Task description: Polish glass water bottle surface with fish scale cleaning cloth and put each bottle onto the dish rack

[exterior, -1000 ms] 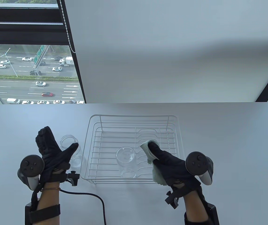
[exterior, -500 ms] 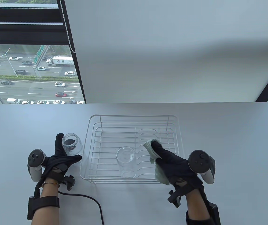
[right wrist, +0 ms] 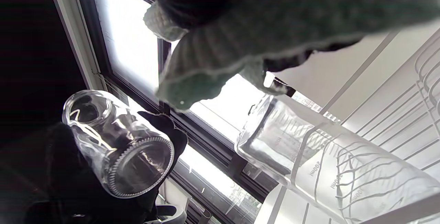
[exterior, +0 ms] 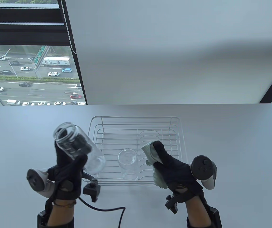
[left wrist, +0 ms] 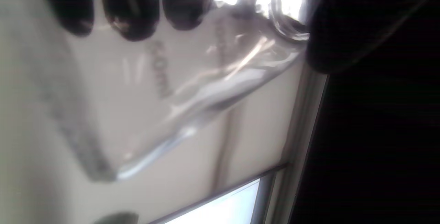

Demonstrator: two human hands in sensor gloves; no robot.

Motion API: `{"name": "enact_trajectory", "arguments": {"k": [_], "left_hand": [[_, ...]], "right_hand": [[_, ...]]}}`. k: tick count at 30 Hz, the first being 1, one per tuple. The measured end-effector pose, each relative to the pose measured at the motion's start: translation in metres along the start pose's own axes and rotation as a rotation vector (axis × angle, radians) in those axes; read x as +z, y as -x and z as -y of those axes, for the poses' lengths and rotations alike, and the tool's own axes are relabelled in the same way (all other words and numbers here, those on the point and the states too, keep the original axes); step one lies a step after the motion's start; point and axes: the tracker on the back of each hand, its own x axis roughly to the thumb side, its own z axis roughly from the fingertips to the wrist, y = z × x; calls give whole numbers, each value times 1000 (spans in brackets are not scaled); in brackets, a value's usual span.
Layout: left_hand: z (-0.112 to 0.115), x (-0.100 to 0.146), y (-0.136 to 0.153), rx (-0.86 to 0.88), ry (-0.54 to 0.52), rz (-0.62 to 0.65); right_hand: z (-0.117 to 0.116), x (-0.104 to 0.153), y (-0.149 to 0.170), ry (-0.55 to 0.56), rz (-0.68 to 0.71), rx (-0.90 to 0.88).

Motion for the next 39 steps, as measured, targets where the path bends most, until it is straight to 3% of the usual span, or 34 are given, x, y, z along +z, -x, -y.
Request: {"name": "enact_trajectory", "arguments": {"k": [4,7,12,16,18,20,22,23,26,27,29,32,34,35,37,39], "left_hand": [[58,13,29,105,219,-193],[75,20,48,60,290,-253],[66,23,67,141,220,-278],[46,23,68,228,162,-319],[42,26,65,220,205,-349],[43,30,62,212,218,-359],[48,33,59,156,261,-359],[48,34,61,138,271,-363],[43,37,63,189,224,-385],[40,37,65,204,197,-385],[35,37,65,188,193,-387],[36,39,66,171,183,-384],[42,42,71,163,239,-413],[44,44,73,167,238,-427],[43,46,79,199,210,-444],[37,46,81,240,191,-462]], "right_hand": [[-4,3,-12,13,46,-8],[-11,3,-20,6,90,11],[-24,-1,-22,-65,119,25],[-42,-5,-31,-381,177,-101],[-44,-6,-33,-425,183,-64],[-44,-6,-34,-377,171,-63],[-44,-2,-32,-151,144,-69],[-44,-1,-33,-128,140,-54],[-48,-1,-43,-301,197,-7],[-52,-1,-47,-416,171,3],[-56,-1,-49,-488,172,31],[-52,-4,-40,-362,147,4],[-48,-1,-31,-93,124,30],[-48,0,-29,-36,111,40],[-48,-2,-31,-176,112,14],[-52,-5,-36,-453,119,-17]]}}
